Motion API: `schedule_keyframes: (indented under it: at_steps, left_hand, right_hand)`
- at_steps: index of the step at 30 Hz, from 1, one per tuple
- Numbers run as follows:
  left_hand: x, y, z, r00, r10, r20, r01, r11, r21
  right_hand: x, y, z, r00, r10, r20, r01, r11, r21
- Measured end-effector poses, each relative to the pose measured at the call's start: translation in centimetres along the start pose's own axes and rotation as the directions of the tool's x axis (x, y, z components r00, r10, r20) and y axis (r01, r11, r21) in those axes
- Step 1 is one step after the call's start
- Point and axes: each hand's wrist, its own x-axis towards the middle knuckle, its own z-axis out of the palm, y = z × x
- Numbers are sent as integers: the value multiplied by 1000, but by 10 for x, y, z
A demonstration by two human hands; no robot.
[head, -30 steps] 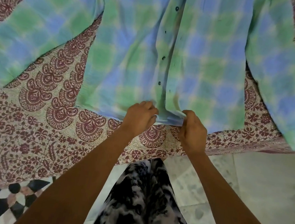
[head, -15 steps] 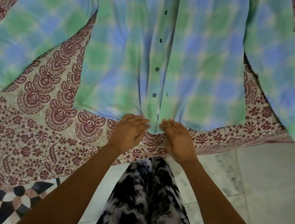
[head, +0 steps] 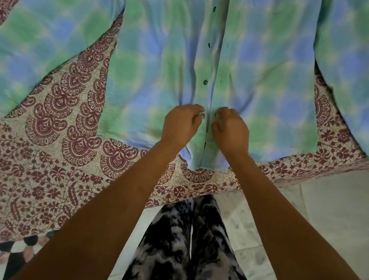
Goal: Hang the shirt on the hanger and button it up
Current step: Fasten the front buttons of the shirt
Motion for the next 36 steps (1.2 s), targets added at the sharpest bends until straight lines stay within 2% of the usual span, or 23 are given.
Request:
schedule_keyframes:
  at_steps: [3, 6, 13, 16, 19, 22, 25, 27, 29, 36]
  left_hand:
    - [10, -2, 7, 992, -72, 102, 67, 996, 50]
    - [11, -2, 11, 991, -93, 97, 82, 991, 107]
    - [18, 5, 12, 986, -107, 130, 83, 981, 178]
    - [22, 5, 12, 982, -131, 136, 114, 985, 128]
    - [24, 4, 9, 981, -159, 112, 159, 987, 12]
    - [23, 7, 6, 975, -203, 90, 212, 971, -111]
    - [20, 13, 7, 978, -201, 59, 209, 960, -184]
    - [18, 20, 9, 978, -206, 45, 211, 956, -206]
    - [16, 25, 12, 975, -219, 38, 222, 952, -211]
    - [10, 35, 15, 975, -219, 25, 219, 943, -249]
  right_hand:
    - [10, -9, 8, 992, 122, 43, -121, 992, -18]
    - [11, -15, 14, 981, 193, 13, -193, 981, -25]
    - [16, -18, 10, 971, 236, 26, -234, 970, -62]
    - [16, -16, 9, 974, 227, 5, -227, 973, -30]
    - [14, -10, 6, 967, 244, -79, -233, 964, 129]
    - [9, -2, 1, 927, 363, -99, -297, 867, 399]
    - [1, -1, 1, 897, 441, 29, -359, 687, 632]
    - [-3, -2, 2, 881, 464, 95, -378, 567, 732]
    - [-6, -3, 3, 866, 488, 112, -378, 491, 785]
    - [-9, -2, 4, 856, 510, 88, -353, 452, 819]
